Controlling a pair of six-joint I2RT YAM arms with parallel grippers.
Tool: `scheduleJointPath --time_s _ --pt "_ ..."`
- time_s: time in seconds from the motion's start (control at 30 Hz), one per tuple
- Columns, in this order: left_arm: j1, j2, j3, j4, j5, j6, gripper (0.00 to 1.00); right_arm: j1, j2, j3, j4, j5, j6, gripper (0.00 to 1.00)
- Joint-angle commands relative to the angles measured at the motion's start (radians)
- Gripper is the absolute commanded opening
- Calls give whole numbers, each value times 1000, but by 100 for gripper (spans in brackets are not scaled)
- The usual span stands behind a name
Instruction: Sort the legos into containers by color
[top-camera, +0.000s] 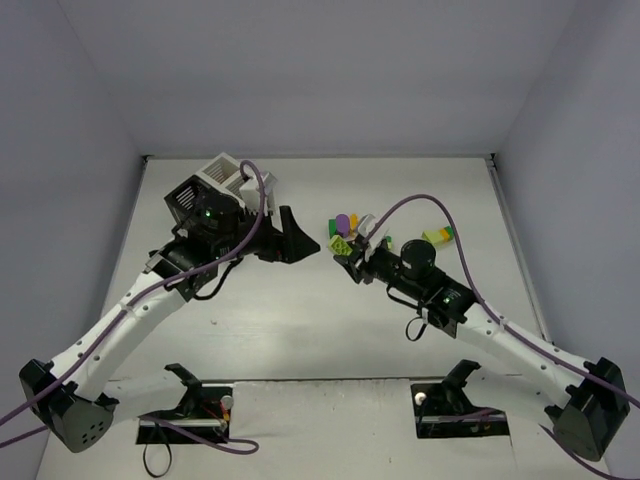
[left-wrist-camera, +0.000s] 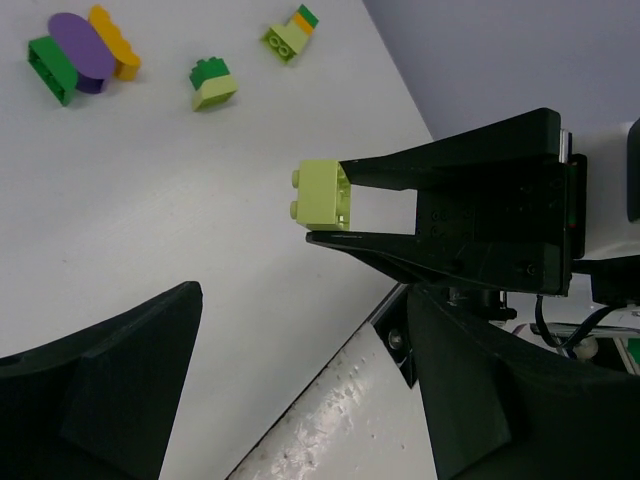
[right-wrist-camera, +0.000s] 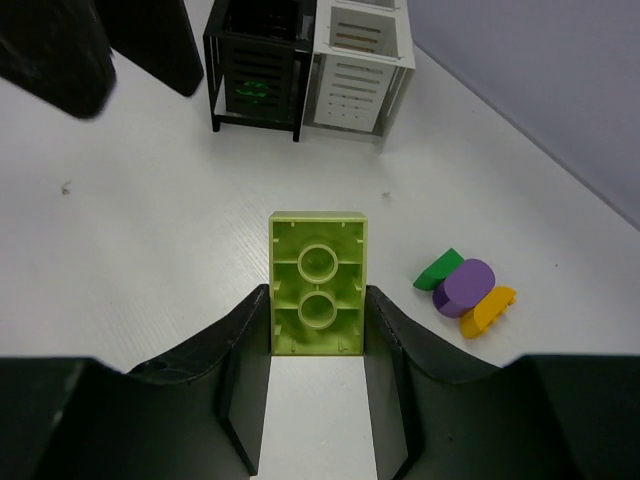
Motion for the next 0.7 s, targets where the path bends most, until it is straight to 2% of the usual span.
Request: scheduleJointPath --time_s 0.0,0.2,0.57,0.6,0.67 --pt "-62 19 50 93 -45 -49 77 16 -47 -8 115 -24 -9 0" --pt "-148 93 98 87 -120 -32 77 16 -86 -31 137 -57 -5 0" --pt "-191 182 139 99 -204 -2 76 16 -87 -45 164 -95 6 0" --pt "-193 185 139 103 -208 -2 75 18 -87 -47 166 -98 6 0" --pt "-194 192 135 117 -215 1 66 16 -86 -50 169 -100 8 0"
